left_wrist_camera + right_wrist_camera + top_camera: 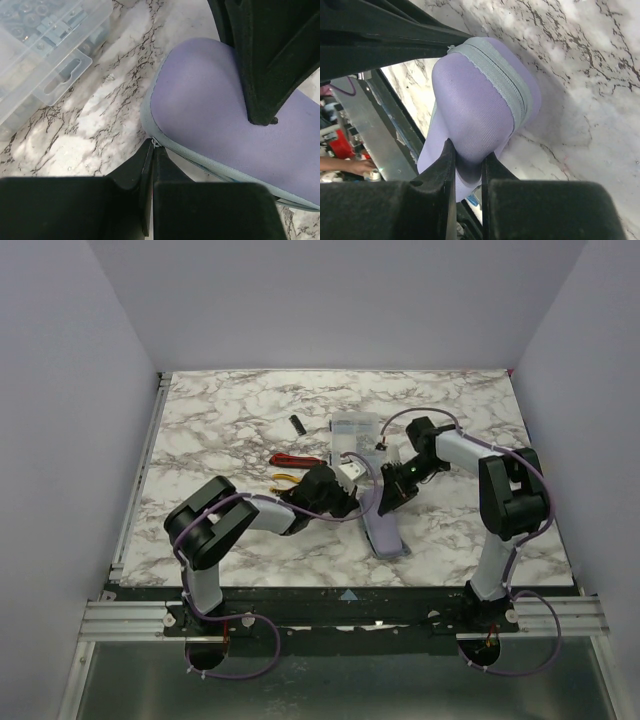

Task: Open the umbrella

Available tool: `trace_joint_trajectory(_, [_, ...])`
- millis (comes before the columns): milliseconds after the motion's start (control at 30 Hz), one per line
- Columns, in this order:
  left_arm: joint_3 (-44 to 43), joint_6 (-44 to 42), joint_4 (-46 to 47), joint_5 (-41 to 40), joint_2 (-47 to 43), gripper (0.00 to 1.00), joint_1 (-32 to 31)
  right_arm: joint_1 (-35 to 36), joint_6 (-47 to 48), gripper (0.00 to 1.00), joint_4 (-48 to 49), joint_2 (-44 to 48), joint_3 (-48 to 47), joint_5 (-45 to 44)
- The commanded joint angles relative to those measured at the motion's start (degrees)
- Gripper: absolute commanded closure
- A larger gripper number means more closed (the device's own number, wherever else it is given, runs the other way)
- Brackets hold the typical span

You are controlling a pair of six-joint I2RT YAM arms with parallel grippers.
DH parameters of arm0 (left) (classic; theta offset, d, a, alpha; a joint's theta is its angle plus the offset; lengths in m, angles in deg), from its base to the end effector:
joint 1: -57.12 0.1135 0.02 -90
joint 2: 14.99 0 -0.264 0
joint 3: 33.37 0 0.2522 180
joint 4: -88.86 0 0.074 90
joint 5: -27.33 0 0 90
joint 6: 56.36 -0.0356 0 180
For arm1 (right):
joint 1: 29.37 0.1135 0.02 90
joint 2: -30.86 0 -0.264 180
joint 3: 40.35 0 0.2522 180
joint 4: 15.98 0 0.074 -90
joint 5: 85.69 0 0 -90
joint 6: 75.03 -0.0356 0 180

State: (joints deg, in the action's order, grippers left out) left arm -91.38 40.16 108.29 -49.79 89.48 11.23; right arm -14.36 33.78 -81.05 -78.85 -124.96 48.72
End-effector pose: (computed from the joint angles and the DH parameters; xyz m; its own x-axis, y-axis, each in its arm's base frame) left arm 0.2425 -0.2615 0.1369 -0.4094 0.2633 -0.8735 0.7968 0.5695 -0.2018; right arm 0.3192 0.1114 0.1556 -0.8553 -0.4678 -0.2228 -0.4847 0.5701 0.6634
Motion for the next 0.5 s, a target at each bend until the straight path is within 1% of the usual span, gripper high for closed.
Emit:
trace_joint_trajectory(0, [-1.15, 4.40, 0.08, -0.67, -0.66, 1.00, 1.97, 2.27, 11.43, 0.93, 3.38, -1.79, 2.35, -16.03])
trace_joint_trajectory(33, [-1.01, 5.22, -0.17, -0.67, -0.91, 1.00, 2.34, 2.29, 11.22, 0.89, 3.89, -1.82, 1.92, -16.67])
trace_joint_trajectory(100, [-0.43, 6.28, -0.86, -0.21, -1.31, 1.00, 2.54, 2.30, 10.15, 0.76, 4.24, -1.61, 0.43, -18.15])
trace_joint_trajectory(167, [0.79, 6.88, -0.81, 0.13, -2.02, 1.00, 2.56, 2.30, 8.82, 0.60, 3.90, -0.68, -1.39, -19.61])
trace_joint_trajectory(200, [1.42, 7.36, -0.73, 0.16, -2.30, 1.00, 2.56, 2.25, 8.41, 0.49, 3.34, 0.05, -2.37, -20.09])
trace_joint_trajectory(267, [2.52, 8.36, -0.54, -0.04, -2.81, 1.00, 2.43, 2.27, 7.23, 0.33, 1.88, 2.15, -3.77, -20.19])
trace_joint_trajectory(333, [3.26, 8.81, -0.33, -0.35, -3.02, 1.00, 2.01, 2.31, 6.36, 0.22, 0.81, 5.42, -3.77, -19.48])
trace_joint_trajectory(367, [3.38, 9.01, -0.32, -0.34, -3.04, 1.00, 1.80, 2.29, 5.73, 0.14, 0.83, 7.53, -3.04, -19.18])
trace_joint_trajectory(400, [3.33, 9.18, -0.32, -0.31, -2.96, 1.00, 1.53, 2.31, 4.61, 0.11, 0.92, 9.33, -2.09, -19.27])
trace_joint_trajectory(433, [3.22, 9.57, -0.32, -0.36, -3.01, 1.00, 1.25, 2.31, 3.65, 0.03, 0.82, 11.31, -1.28, -19.47])
trace_joint_trajectory(467, [3.07, 10.15, -0.44, -0.40, -2.97, 1.00, 1.03, 2.29, 2.29, 0.03, 0.48, 13.25, -0.16, -19.88])
